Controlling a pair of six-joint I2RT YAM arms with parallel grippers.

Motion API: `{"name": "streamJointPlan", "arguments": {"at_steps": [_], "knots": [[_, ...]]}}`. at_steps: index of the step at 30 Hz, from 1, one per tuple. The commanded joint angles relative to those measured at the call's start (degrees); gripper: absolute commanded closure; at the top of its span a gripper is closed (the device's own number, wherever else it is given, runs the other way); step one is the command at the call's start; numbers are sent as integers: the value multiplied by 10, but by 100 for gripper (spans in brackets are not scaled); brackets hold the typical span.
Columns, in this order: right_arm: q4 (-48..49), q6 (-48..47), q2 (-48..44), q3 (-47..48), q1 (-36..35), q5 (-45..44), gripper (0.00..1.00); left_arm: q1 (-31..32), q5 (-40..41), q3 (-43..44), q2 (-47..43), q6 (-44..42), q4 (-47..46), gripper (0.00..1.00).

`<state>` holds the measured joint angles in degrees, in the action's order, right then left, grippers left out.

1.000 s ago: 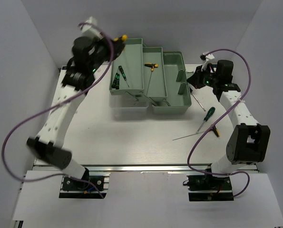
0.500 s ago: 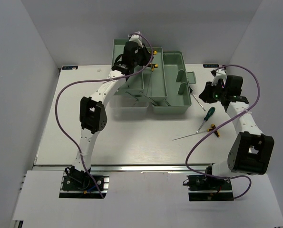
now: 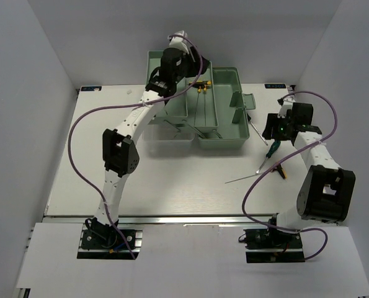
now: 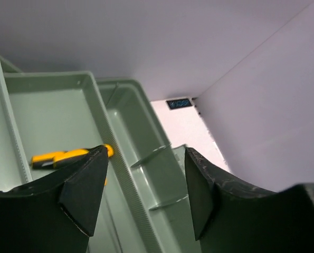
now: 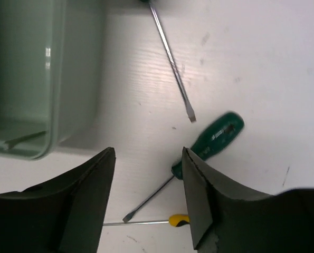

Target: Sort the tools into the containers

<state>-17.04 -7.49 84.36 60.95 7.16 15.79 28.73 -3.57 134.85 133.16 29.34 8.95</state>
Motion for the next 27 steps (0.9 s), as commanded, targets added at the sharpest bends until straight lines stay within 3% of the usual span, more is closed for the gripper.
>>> {"name": "streamJointPlan", "arguments": {"at_steps": [1,4,5,7,8,9,12,15,23,25,27], "knots": [[-38,54,17,6,11,-108,43,2,8,20,-119,-17,-19,31],[-52,94,52,4,35,-100,50,2,9,-60,-217,-47,-1,49],[-50,101,62,5,44,-98,50,2,9,-144,-250,-58,-2,63],[-43,109,92,9,47,-94,50,2,22,-246,-325,-83,-9,67],[-39,109,103,17,47,-95,49,0,23,-298,-401,-91,-15,67],[-37,110,113,24,47,-96,48,-1,28,-396,-439,-100,-18,58],[-43,117,146,44,48,-89,43,-6,71,-539,-566,-94,15,43],[-40,130,165,39,47,-91,42,-7,95,-640,-661,-54,59,41],[-43,134,151,43,57,-99,37,-7,152,-797,-822,72,88,38],[-54,111,128,52,70,-47,30,-7,156,-797,-835,73,103,36],[-89,15,108,66,85,44,26,-6,159,-786,-838,69,131,35]]}}
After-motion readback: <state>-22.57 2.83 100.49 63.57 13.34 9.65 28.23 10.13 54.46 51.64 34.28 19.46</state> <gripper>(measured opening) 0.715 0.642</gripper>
